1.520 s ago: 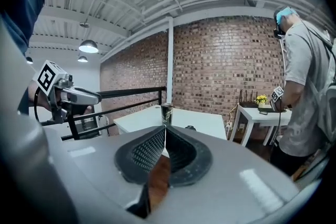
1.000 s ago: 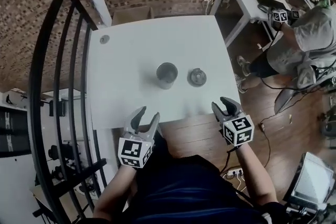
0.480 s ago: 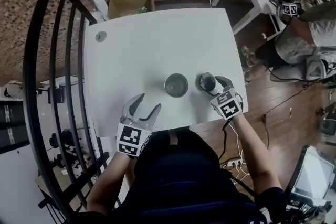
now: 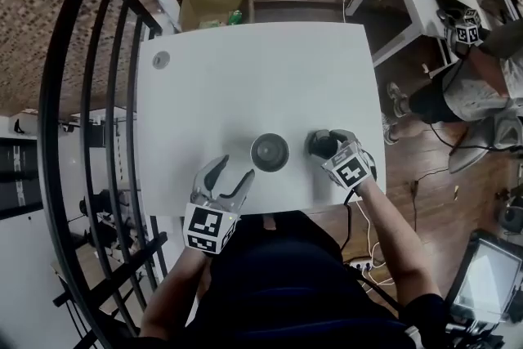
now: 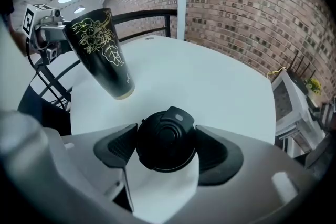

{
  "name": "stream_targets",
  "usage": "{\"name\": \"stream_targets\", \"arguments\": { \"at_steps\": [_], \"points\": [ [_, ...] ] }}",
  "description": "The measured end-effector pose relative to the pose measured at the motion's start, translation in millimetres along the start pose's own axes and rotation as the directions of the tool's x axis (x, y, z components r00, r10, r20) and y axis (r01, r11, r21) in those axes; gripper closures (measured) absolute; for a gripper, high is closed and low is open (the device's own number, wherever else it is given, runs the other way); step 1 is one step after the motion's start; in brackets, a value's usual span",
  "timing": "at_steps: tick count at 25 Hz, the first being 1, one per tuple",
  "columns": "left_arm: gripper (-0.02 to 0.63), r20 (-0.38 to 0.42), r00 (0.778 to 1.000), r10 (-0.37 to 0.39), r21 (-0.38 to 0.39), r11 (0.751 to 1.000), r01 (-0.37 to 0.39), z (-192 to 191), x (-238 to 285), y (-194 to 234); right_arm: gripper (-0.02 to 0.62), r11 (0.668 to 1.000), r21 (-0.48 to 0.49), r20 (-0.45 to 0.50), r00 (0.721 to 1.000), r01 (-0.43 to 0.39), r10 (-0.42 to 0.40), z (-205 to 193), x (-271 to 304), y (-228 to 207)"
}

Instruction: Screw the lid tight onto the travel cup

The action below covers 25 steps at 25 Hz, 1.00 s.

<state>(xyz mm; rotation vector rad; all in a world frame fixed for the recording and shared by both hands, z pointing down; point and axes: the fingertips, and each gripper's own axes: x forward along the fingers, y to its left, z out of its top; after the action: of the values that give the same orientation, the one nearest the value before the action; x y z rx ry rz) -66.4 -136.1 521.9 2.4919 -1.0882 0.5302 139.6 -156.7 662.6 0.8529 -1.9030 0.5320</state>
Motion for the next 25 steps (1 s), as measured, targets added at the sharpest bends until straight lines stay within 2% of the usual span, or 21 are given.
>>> {"name": "stream_targets", "arguments": {
  "at_steps": [5, 9, 13, 16, 19, 21, 25],
  "points": [
    [0.362, 0.003, 1.000, -0.007, -0.023, 1.000, 0.007, 1.4, 8.4, -4.0, 0.250, 0.999, -0.006, -0.034, 0.999, -0.031, 0.031, -2.8, 1.4, 1.2],
    [0.379, 0.018, 1.000, -0.023, -0.024, 0.999, 0.024, 8.3, 11.6, 2.4, 0.252, 0.999, -0.025, -0.021, 0.999, -0.036, 0.036, 9.4, 3.0, -0.7],
    [0.379, 0.059, 0.997, -0.053, -0.036, 0.998, 0.055, 4.9, 4.0, -1.6, 0.255, 0.999, -0.002, -0.026, 0.999, -0.046, 0.046, 1.9, 1.2, 2.1],
    [0.379, 0.087, 0.992, -0.087, -0.039, 0.995, 0.091, 4.7, -5.1, -5.6, 0.256, 0.996, 0.062, -0.020, 0.998, -0.063, 0.064, -4.0, -1.8, 1.5],
    [0.356, 0.079, 0.990, -0.118, 0.025, 0.993, 0.117, 0.5, -3.0, -5.6, 0.256, 0.988, 0.130, 0.016, 0.997, -0.082, 0.080, -4.1, -4.3, -7.9],
    [0.342, 0.038, 0.989, -0.141, 0.086, 0.987, 0.137, -7.8, 2.9, -6.8, 0.256, 0.982, 0.164, 0.043, 0.996, -0.089, 0.083, -1.1, -12.0, -12.5],
    [0.341, -0.070, 0.976, -0.205, 0.193, 0.957, 0.215, -29.3, 13.4, -13.1, 0.258, 0.986, 0.146, 0.137, 0.989, -0.076, 0.056, 31.0, -51.9, -8.1]
  ]
}}
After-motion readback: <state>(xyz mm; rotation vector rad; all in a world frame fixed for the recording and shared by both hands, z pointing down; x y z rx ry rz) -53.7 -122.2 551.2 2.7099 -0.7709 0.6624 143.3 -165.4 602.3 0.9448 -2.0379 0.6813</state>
